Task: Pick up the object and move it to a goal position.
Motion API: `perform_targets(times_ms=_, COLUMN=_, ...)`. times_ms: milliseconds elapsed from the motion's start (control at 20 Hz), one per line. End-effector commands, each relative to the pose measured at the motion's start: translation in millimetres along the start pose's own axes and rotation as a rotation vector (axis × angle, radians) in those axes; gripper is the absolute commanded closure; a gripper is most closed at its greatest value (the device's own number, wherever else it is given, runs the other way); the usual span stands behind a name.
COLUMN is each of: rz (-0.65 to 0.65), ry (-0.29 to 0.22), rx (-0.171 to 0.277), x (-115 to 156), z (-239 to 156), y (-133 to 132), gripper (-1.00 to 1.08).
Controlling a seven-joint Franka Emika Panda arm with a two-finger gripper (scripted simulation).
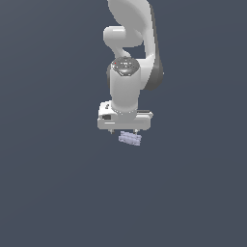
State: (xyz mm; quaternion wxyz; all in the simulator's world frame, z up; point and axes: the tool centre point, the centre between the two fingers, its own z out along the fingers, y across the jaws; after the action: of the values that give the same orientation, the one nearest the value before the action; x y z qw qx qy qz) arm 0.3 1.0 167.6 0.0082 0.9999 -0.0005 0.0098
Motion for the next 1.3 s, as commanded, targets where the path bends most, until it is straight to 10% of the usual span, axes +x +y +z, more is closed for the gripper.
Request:
perform_targets(times_ms=0, rz=0.000, ry=0.000, rx=0.000, x=0, z=0, y=0, gripper=-0.92)
perform_targets(times_ms=1250, rz=-0.105, ry=-0.013, rx=-0.019, x=-9, z=13, y=17, gripper=-0.92)
